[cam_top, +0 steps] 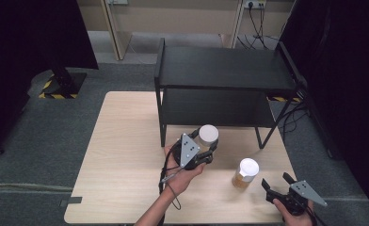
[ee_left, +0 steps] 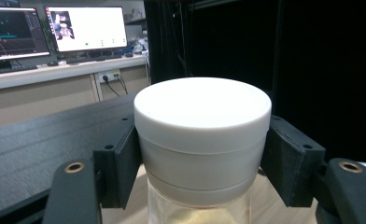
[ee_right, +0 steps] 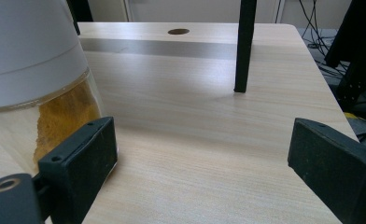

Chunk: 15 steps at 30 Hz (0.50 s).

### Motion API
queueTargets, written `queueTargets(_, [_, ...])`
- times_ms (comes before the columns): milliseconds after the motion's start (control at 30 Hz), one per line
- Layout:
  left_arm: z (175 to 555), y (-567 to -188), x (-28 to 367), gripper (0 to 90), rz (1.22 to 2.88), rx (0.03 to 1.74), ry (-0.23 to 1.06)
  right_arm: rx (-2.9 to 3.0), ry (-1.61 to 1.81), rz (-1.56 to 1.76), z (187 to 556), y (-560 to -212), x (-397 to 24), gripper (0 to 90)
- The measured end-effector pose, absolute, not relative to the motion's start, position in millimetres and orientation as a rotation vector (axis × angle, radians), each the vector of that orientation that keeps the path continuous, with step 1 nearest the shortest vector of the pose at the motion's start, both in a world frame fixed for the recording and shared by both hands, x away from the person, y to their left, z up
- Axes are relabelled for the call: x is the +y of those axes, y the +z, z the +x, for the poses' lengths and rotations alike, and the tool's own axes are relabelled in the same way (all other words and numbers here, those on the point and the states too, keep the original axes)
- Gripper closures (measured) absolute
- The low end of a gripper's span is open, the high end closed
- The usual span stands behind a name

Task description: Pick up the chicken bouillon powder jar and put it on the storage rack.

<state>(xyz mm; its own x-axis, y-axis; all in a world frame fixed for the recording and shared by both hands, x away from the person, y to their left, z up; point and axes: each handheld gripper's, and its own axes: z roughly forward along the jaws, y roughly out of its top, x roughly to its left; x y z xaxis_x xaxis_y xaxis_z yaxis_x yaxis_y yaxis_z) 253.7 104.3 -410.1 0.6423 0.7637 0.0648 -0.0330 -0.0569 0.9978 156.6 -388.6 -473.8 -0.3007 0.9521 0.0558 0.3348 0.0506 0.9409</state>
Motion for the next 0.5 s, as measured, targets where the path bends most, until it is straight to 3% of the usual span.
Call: queueTargets(500, [245.7, -385.1, 113.7, 33.9, 1.384, 0.633, 0.795, 1.699, 1.257, 1.302, 156.3, -474.2, -388.2, 8.4])
